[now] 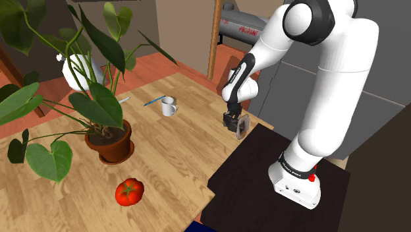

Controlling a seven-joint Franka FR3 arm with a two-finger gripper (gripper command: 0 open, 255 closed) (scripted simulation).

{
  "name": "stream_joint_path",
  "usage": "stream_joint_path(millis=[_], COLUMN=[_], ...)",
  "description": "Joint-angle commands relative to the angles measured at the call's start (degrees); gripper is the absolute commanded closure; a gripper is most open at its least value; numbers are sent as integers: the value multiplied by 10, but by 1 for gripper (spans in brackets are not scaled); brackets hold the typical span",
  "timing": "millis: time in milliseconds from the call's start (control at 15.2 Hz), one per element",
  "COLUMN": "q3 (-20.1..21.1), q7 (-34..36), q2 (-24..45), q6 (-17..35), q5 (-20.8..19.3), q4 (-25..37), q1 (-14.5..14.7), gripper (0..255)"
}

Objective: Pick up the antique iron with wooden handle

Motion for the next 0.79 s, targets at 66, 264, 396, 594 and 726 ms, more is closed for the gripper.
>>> stream_joint_path(millis=[66, 264, 396, 594, 726], q3=[0, 0, -3, -14, -20], q7=[0, 0, 4, 15, 22], q2=[1, 1, -9, -38, -57], q6=[1, 1, -6, -29, -45], q5=[0, 0, -5, -21, -31], q4=[0, 0, -3, -8, -10], q1=[0, 0, 3, 10, 13], gripper=[255, 255, 255, 255, 255])
